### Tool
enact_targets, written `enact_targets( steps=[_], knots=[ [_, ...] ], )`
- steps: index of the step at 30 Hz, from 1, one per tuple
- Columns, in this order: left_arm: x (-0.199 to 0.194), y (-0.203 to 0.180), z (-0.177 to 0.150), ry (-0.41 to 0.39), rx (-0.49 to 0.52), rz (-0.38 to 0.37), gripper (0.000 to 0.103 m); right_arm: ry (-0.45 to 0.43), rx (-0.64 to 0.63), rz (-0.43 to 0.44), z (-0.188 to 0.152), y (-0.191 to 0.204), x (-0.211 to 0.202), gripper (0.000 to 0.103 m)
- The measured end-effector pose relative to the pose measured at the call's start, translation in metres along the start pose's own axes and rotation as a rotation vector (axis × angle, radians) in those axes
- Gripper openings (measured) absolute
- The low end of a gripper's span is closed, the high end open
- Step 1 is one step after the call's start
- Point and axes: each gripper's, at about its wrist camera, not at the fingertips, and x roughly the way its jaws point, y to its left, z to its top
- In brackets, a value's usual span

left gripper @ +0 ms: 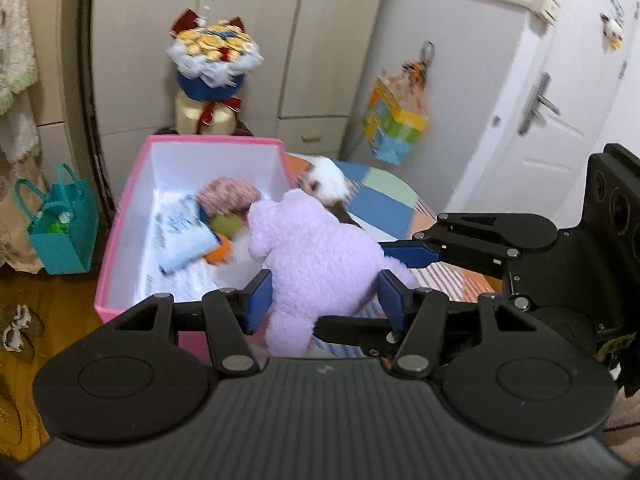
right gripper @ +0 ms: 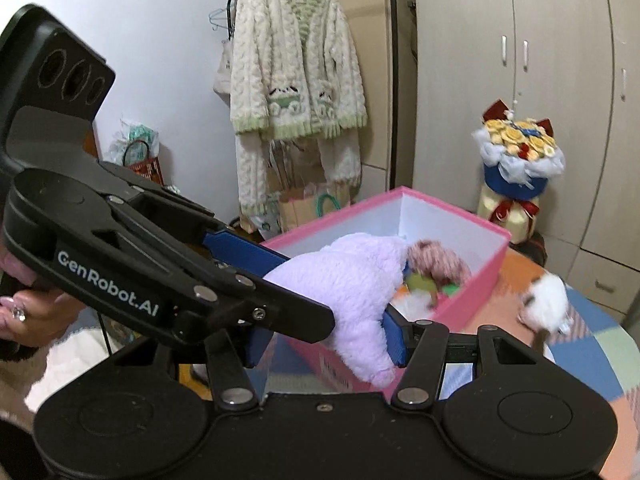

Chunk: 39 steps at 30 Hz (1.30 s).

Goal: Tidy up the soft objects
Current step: 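Lift the lavender plush with the right gripper and carry it over the box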

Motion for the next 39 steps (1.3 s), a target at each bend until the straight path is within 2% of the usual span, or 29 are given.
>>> enact_targets(
  steps=[7,11,14,19,26,30,31,34,39],
  knots=[
    [0.023,0.05,0.023,-0.033,-0.077,0.058,0.056,-0.041,0.027,0.101,0.023,-0.027,0.054,0.062],
    [0.04,0.073,0.033,-0.044,-0.116,0.091,0.056,-0.022,0.03,0.141,0.036,-0.041,0.084,0.062],
    [0.055,0.086,0.035,-0.036,-0.133,0.118,0.056,-0.004,-0.026,0.156,0.04,-0.046,0.106,0.062],
    [0.078,0.104,0.031,0.01,-0.167,0.148,0.056,0.079,-0.075,0.186,0.043,-0.054,0.14,0.062],
    [0.103,0.12,0.025,0.063,-0.203,0.149,0.055,0.167,-0.143,0.156,0.041,-0.053,0.17,0.063],
    [0.111,0.121,0.02,0.077,-0.204,0.16,0.055,0.236,-0.176,0.125,0.04,-0.056,0.179,0.067],
    [0.111,0.119,0.02,0.068,-0.187,0.183,0.055,0.235,-0.185,0.11,0.038,-0.057,0.176,0.07],
    [0.105,0.112,0.017,0.033,-0.131,0.249,0.055,0.233,-0.19,0.105,0.031,-0.059,0.169,0.071],
    [0.089,0.106,0.014,0.006,-0.103,0.253,0.055,0.194,-0.178,0.09,0.019,-0.06,0.143,0.071]
  ],
)
